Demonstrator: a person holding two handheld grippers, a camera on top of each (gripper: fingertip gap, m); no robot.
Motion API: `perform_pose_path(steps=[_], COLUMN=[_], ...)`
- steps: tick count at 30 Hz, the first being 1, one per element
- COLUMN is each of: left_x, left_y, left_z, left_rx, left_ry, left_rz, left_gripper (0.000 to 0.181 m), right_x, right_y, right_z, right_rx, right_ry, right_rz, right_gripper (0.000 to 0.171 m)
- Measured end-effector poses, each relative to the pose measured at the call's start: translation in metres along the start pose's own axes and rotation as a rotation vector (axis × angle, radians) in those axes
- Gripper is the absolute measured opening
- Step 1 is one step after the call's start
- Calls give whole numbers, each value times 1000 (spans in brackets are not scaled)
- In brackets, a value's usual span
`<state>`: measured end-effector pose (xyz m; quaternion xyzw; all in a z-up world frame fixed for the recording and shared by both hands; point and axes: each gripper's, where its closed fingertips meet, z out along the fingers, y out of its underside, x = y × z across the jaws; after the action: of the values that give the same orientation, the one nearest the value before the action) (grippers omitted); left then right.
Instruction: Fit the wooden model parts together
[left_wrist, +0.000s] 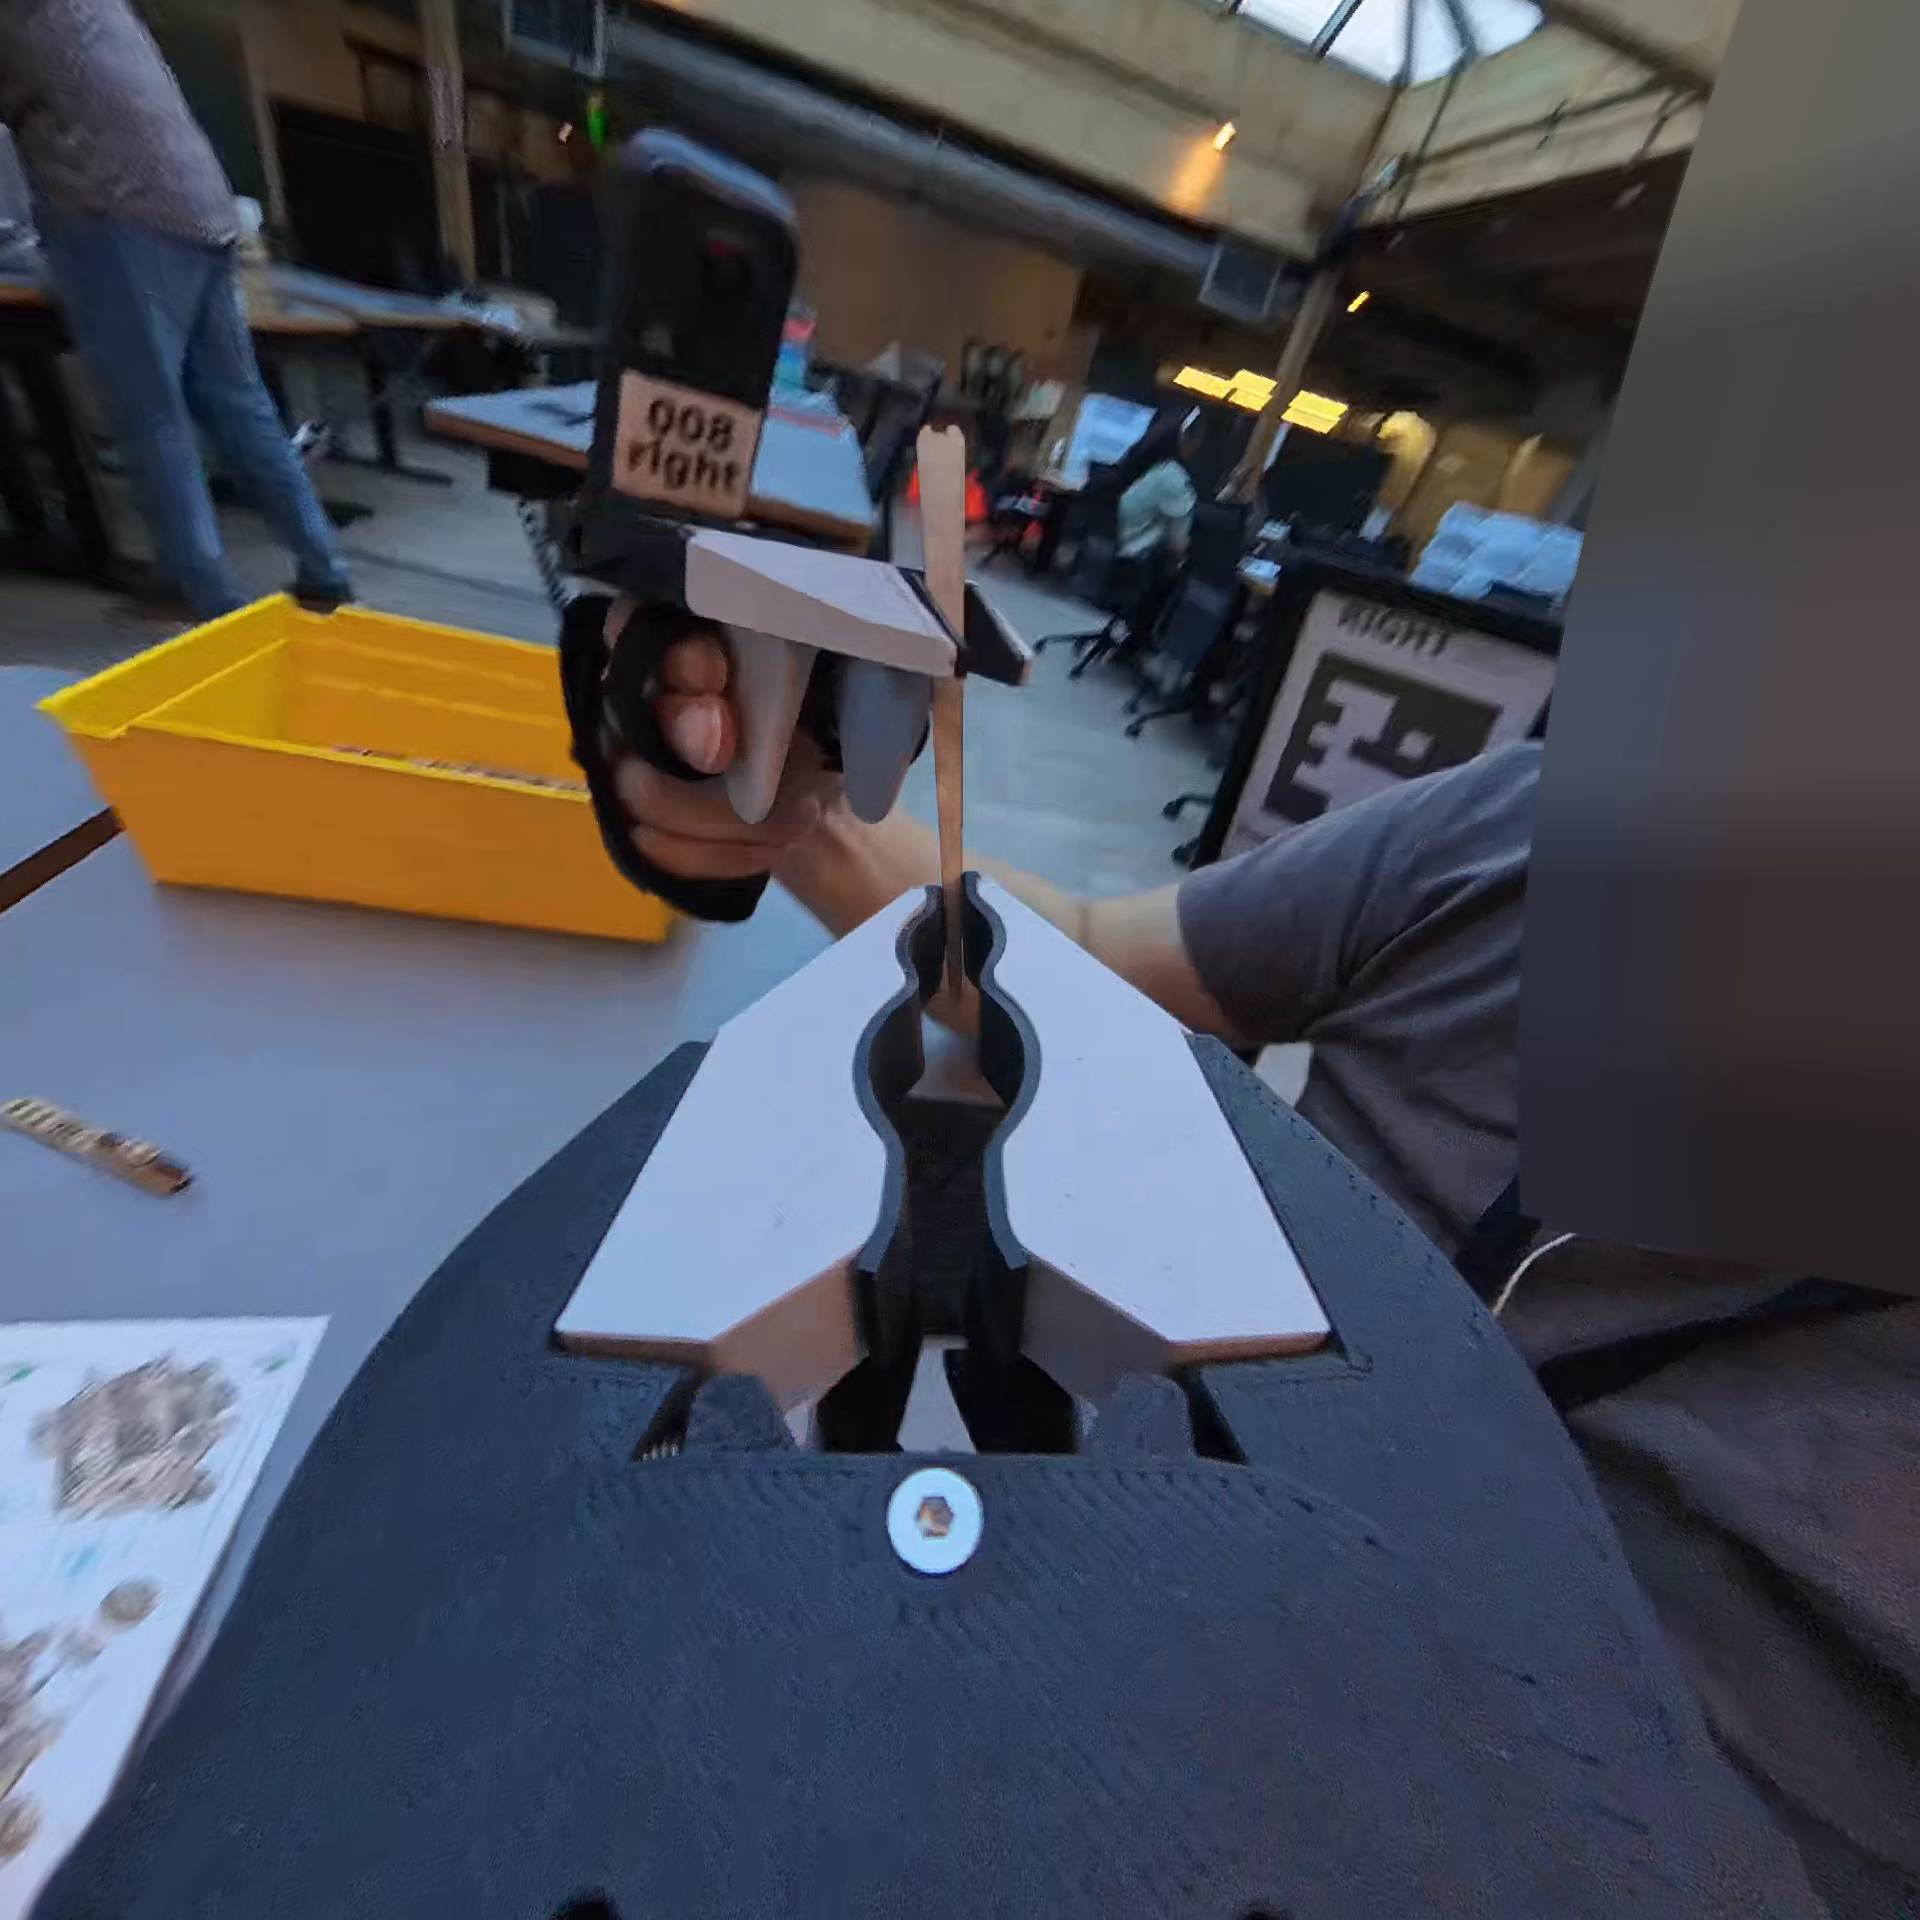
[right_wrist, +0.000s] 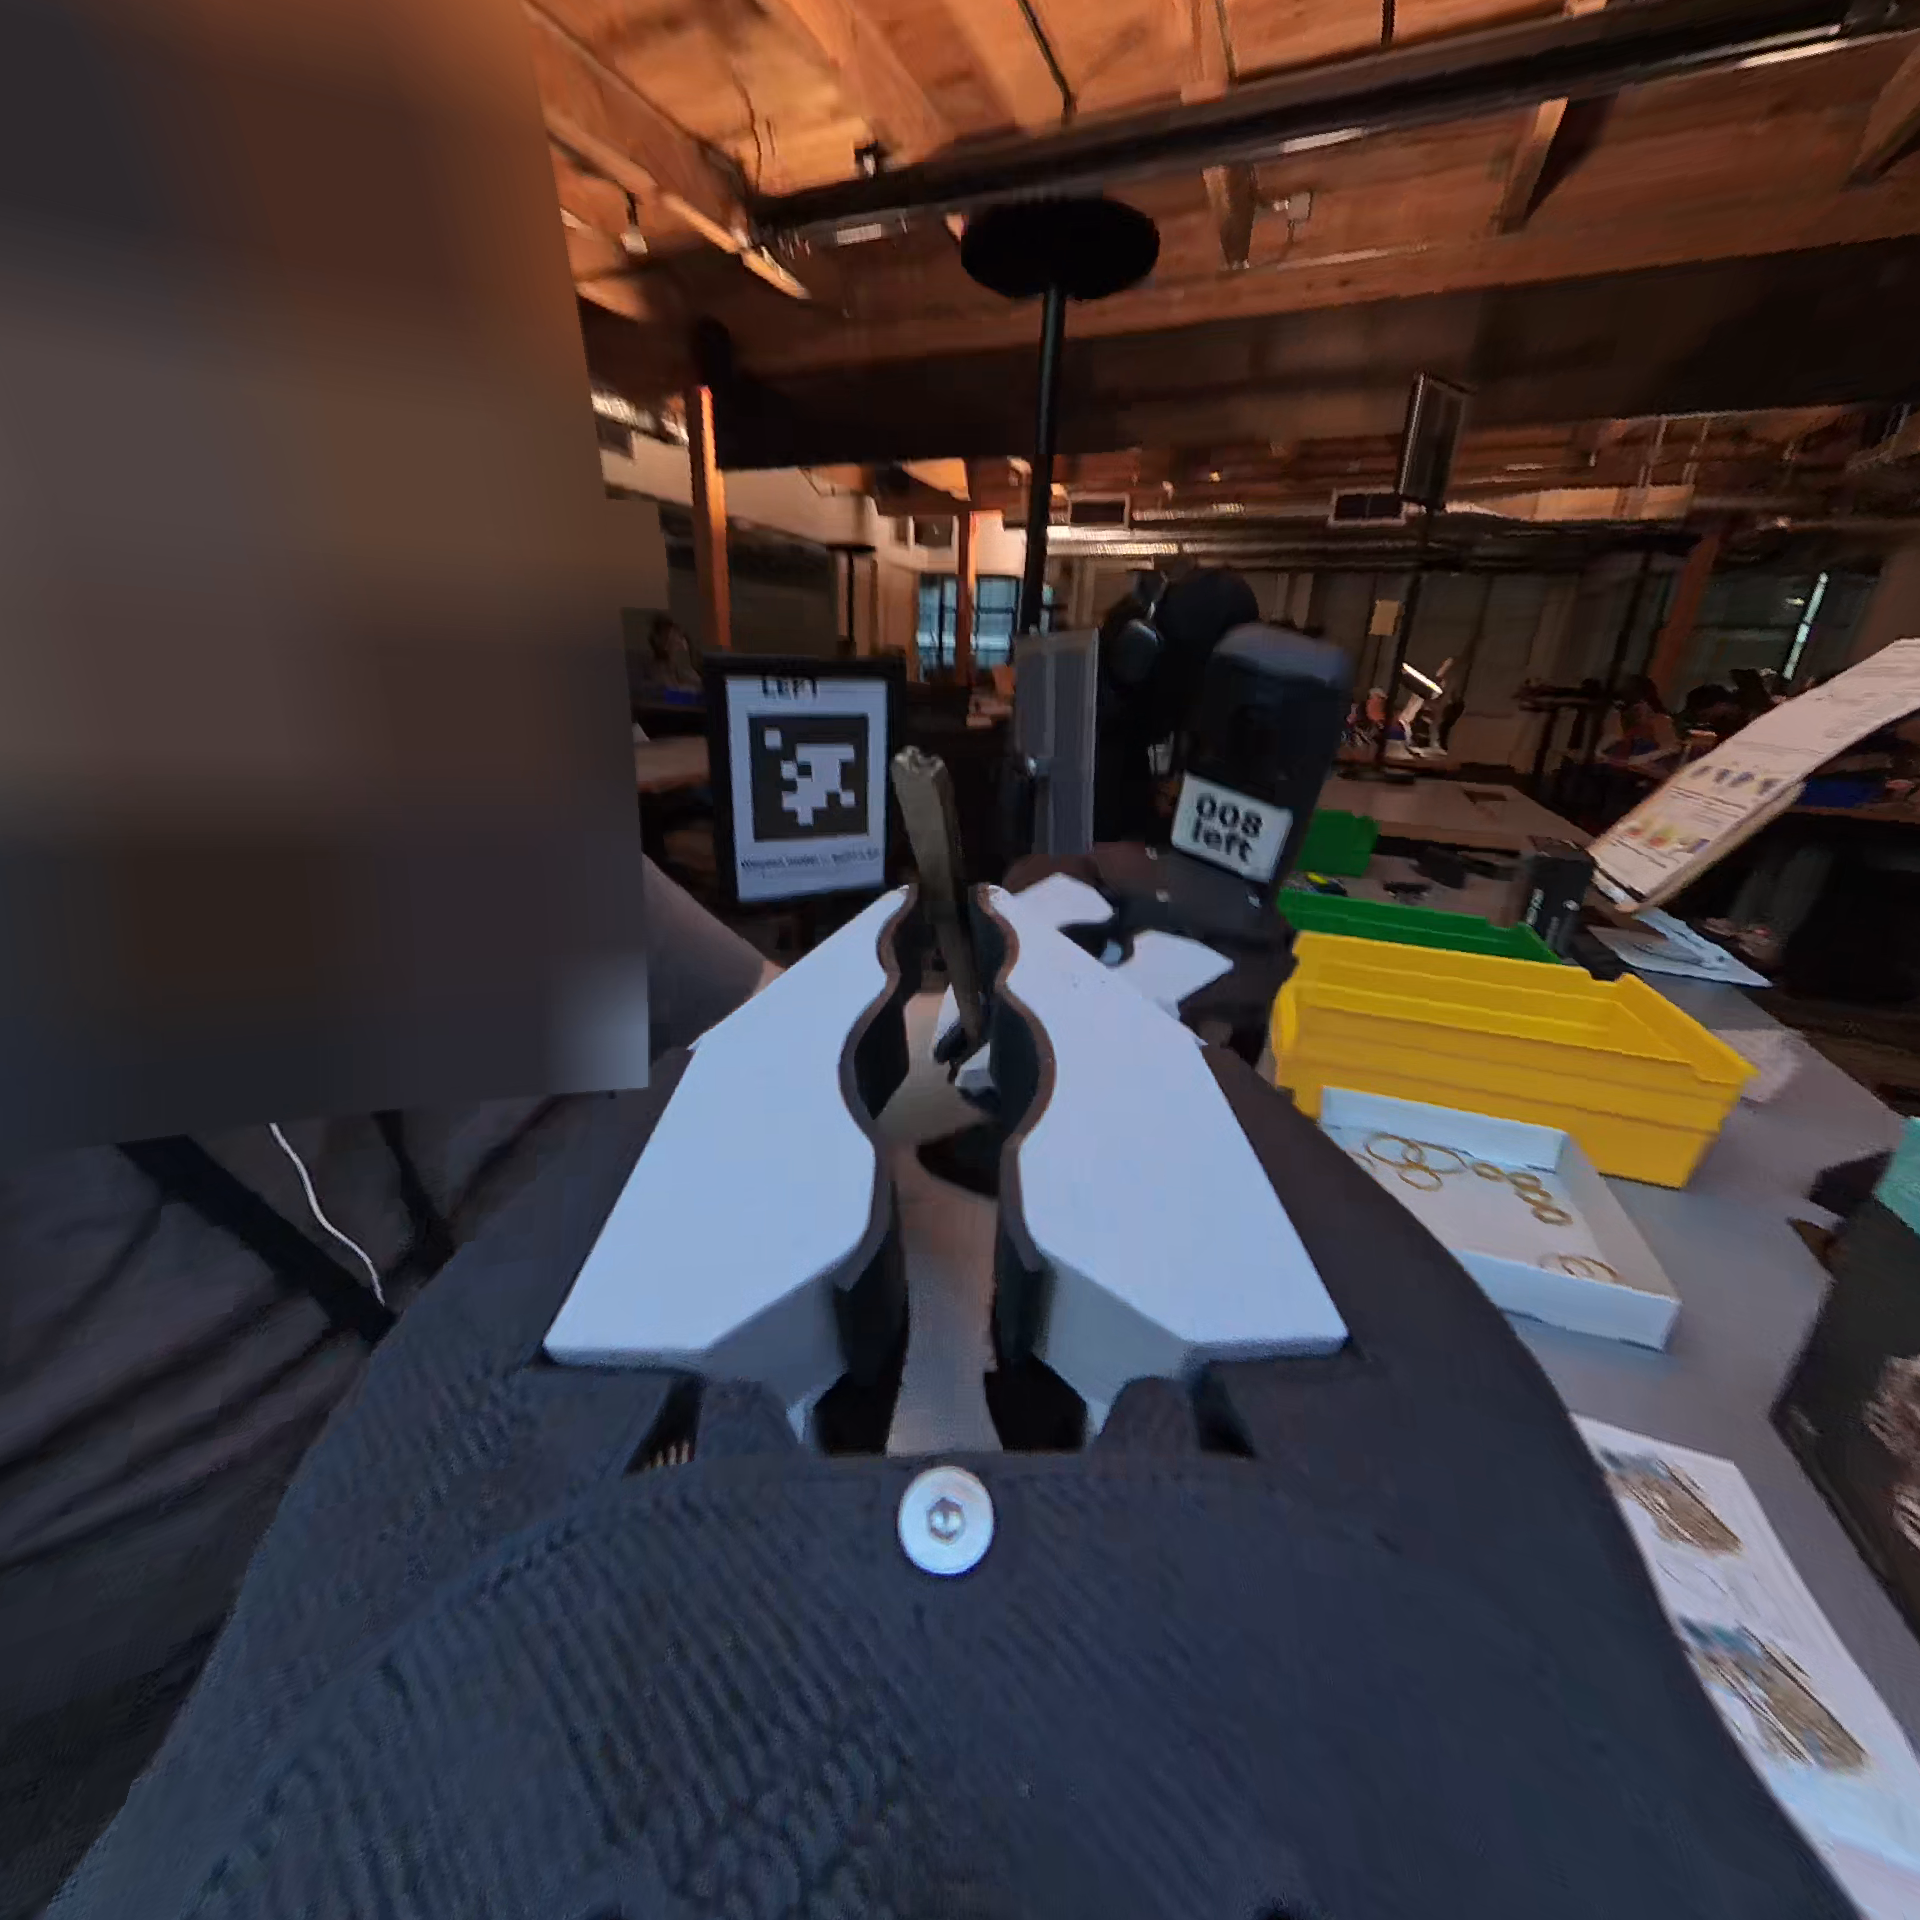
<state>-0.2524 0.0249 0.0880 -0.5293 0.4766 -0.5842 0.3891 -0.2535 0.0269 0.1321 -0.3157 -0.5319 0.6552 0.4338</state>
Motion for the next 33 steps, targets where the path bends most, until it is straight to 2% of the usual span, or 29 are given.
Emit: perform_pose_path(steps=[1, 5, 8, 10, 11, 15, 17, 20, 21, 27, 33], left_x=[-5, -14, -23, -24, -27, -39, -36, -31, -27, -4, 11], left_y=[4, 10, 25, 32, 33, 32, 37, 46, 47, 46, 51], left_z=[-3, -13, -18, -19, -19, -24, -24, -29, -29, -32, -32], left_rx=[-69, -274, -453, -515, -529, -554, -576, -634, -637, -633, -615], left_ry=[-66, -253, -349, -364, -384, -487, -476, -424, -393, -191, -78], left_rz=[28, 180, 275, 296, 308, 414, 439, 392, 366, 199, 130], left_gripper=[0, 0, 1, 0, 0, 0, 0, 0, 0, 1, 1], right_x=[2, 23, 27, 22, 20, 24, 27, 25, 23, 6, -6], right_y=[10, 50, 55, 55, 54, 53, 54, 64, 68, 81, 82], right_z=[-2, -13, -11, -8, -8, -11, -16, -25, -24, 2, 19], right_rx=[-77, -401, -501, -539, -548, -552, -572, -716, -751, -795, -757], right_ry=[24, 186, 260, 271, 280, 308, 316, 327, 318, 241, 198], right_rz=[-40, -118, -327, -510, -533, -283, -371, -757, -828, -950, -999], right_gripper=[17, 42, 41, 41, 40, 42, 39, 34, 33, 28, 10])
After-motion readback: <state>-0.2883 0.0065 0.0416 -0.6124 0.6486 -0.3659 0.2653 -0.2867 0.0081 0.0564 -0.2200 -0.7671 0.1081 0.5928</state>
